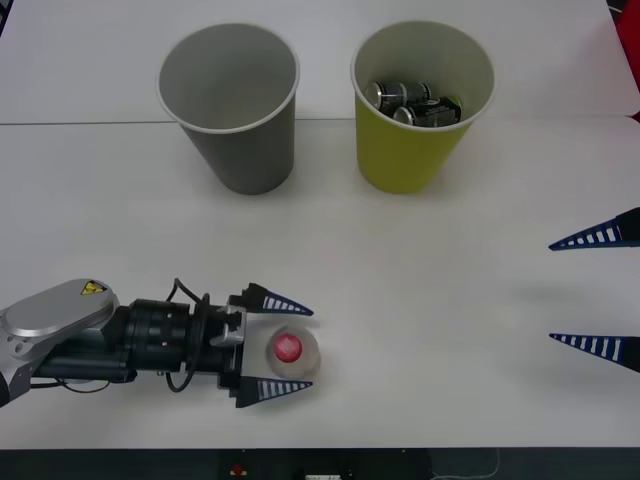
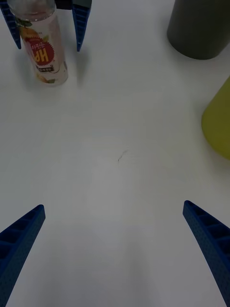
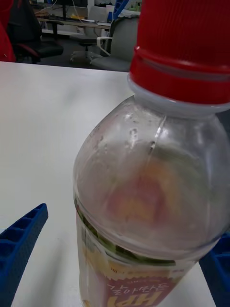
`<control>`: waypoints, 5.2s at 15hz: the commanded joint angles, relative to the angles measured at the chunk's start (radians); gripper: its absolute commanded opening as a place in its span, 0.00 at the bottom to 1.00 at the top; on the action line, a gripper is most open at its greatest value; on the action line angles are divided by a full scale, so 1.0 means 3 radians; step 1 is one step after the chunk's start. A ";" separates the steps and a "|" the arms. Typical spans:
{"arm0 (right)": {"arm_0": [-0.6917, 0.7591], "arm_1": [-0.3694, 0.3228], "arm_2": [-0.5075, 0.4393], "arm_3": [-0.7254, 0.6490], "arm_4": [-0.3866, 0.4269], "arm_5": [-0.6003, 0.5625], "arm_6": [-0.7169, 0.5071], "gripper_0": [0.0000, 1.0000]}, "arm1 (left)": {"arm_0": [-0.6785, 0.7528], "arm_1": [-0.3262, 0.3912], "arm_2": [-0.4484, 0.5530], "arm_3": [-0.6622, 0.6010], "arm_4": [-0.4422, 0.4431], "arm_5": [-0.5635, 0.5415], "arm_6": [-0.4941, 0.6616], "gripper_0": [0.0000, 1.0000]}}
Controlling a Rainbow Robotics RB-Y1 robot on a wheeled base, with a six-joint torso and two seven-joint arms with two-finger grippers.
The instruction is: Put the can into the green bin and the plastic bottle into the gray bin
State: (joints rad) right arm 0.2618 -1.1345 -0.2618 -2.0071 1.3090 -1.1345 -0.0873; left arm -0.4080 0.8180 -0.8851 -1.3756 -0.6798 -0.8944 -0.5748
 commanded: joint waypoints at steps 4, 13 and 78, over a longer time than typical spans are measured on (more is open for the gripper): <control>0.0000 0.0000 0.0000 0.0000 0.0000 0.0000 0.0000 1.00 | 0.0005 0.0004 0.0000 0.0004 -0.0030 0.0000 0.0024 0.00; 0.0000 0.0000 0.0000 0.0000 0.0000 0.0000 0.0000 1.00 | 0.0107 0.0050 0.0399 -0.0272 -0.0429 -0.0046 0.0581 0.00; 0.0000 0.0000 0.0000 0.0000 0.0000 0.0000 0.0000 1.00 | -0.1636 0.0249 0.2173 -0.0538 -0.3129 -0.0567 0.5613 1.00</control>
State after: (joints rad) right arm 0.2618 -1.1345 -0.2618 -2.0072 1.3090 -1.1345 -0.0873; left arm -0.9329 0.8917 -0.2621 -1.5365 -1.6968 -1.0707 1.1553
